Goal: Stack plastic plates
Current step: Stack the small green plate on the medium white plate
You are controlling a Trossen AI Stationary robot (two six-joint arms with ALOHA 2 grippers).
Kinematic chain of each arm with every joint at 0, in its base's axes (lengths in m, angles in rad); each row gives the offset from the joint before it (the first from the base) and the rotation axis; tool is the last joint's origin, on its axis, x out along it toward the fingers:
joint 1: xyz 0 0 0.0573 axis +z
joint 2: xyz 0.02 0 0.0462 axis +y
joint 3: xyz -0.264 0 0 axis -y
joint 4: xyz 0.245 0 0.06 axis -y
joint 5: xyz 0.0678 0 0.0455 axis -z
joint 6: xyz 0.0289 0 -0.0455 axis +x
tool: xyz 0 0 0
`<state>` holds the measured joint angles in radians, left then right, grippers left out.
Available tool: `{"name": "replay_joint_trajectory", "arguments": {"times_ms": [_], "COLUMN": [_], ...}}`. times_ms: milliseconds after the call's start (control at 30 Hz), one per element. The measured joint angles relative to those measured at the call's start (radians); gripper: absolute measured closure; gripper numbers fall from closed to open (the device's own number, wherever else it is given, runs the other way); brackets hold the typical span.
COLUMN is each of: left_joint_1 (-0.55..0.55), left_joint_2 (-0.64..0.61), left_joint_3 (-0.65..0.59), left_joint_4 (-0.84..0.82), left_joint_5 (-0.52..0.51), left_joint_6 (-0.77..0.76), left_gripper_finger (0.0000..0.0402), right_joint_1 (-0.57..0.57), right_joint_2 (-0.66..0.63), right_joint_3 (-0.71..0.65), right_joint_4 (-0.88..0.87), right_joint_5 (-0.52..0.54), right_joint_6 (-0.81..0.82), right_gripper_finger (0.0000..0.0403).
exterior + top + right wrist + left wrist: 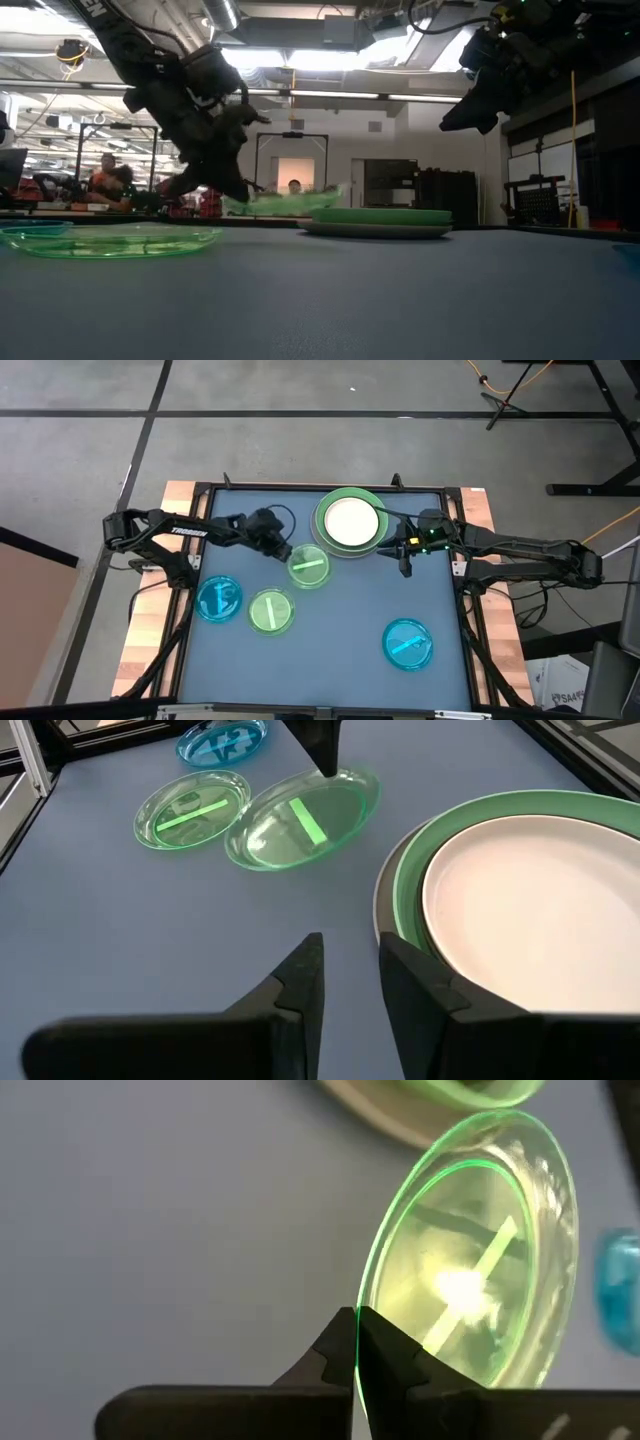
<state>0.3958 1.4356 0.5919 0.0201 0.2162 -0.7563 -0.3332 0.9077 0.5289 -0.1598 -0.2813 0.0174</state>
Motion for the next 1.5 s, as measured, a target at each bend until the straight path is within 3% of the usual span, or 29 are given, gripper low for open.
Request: {"name": "replay_joint_trajectory", "arguments": {"times_ms": [500, 800, 1133, 1500], "left_joint_1": [0.001, 0.006, 0.055, 0.109], "left_joint_2": [-0.001, -0.001, 0.019, 0.27], "left_joint_3": [0.005, 0.125, 0.317, 0.53], "left_joint_4": [0.302, 0.294, 0.169, 0.12], "left_joint_5": [0.022, -0.02, -0.069, -0.067], "left_joint_6": [-0.081, -0.041, 0.058, 0.087], "left_gripper_finger": [0.0401, 0.0401, 0.0402, 0.0401], "right_joint_1": [0.0, 0.0, 0.0, 0.0], "right_joint_2": [0.0, 0.0, 0.0, 0.0], "right_joint_3": [0.0, 0.0, 0.0, 0.0], "right_joint_4": [0.0, 0.001, 0.001, 0.001], "right_joint_5": [0.003, 0.024, 0.023, 0.023], "right_joint_6": [0.0, 0.0, 0.0, 0.0], "right_gripper_finger": [0.0313, 0.0313, 0.0313, 0.0313]}}
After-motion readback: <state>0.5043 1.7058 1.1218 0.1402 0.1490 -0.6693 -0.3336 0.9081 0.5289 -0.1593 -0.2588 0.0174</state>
